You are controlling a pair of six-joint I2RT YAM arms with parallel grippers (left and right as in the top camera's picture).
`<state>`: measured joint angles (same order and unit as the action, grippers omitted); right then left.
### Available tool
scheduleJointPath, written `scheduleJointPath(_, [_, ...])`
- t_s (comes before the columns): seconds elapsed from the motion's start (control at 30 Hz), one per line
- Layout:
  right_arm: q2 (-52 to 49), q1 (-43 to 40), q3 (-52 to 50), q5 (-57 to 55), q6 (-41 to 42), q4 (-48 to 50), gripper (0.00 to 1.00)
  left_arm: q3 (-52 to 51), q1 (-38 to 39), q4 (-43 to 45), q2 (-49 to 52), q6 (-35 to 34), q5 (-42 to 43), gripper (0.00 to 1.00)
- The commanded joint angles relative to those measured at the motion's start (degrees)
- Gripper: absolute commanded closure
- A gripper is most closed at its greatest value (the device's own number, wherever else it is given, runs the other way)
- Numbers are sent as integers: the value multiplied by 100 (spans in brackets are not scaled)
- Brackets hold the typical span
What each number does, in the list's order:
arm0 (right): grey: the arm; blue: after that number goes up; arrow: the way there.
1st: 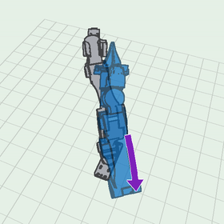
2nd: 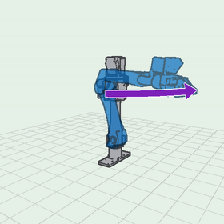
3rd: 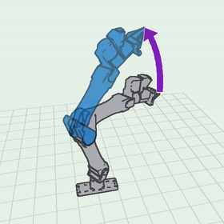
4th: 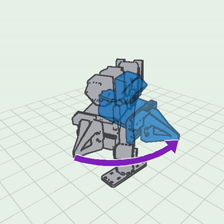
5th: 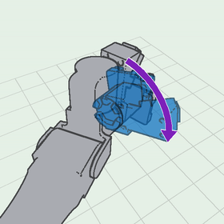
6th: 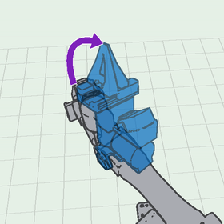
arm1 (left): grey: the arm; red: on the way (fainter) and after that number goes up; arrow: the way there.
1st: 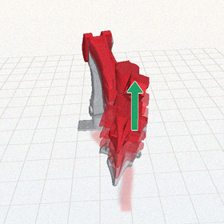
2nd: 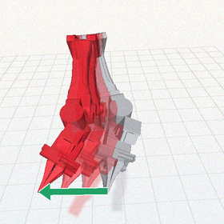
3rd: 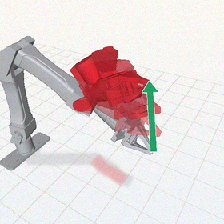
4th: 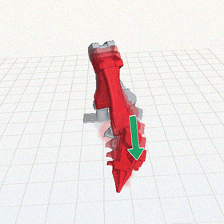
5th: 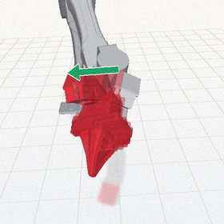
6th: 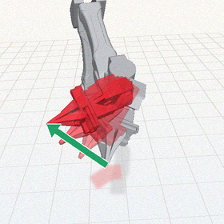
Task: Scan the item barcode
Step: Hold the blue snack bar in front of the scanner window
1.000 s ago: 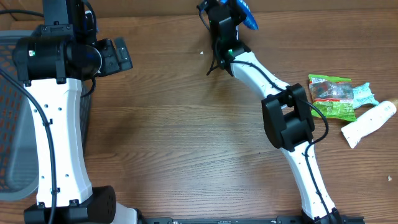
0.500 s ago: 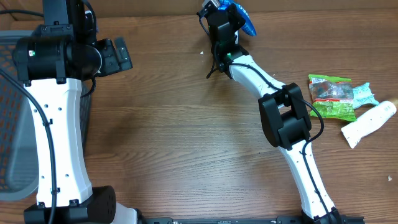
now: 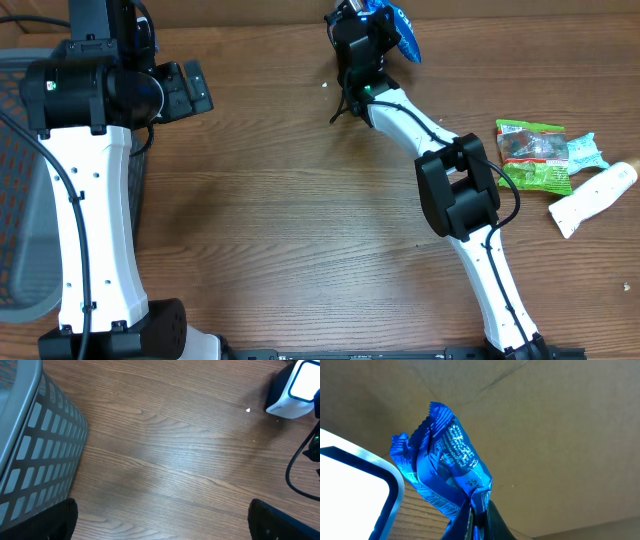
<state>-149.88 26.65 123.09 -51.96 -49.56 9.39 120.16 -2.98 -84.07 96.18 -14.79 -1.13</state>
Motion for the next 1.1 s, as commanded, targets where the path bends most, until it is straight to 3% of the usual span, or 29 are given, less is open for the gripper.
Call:
scheduleJointPath(0.0, [79,155,63,-205,4,85,96,105,39,11,-17,66,-37,0])
scheduleJointPath(0.83, [79,319,63,-654,28,-68,96,107,39,9,-17,66,-37,0])
scheduleJointPath(1.07, [79,358,63,-649,686,-535,96,105,39,11,-17,66,-37,0])
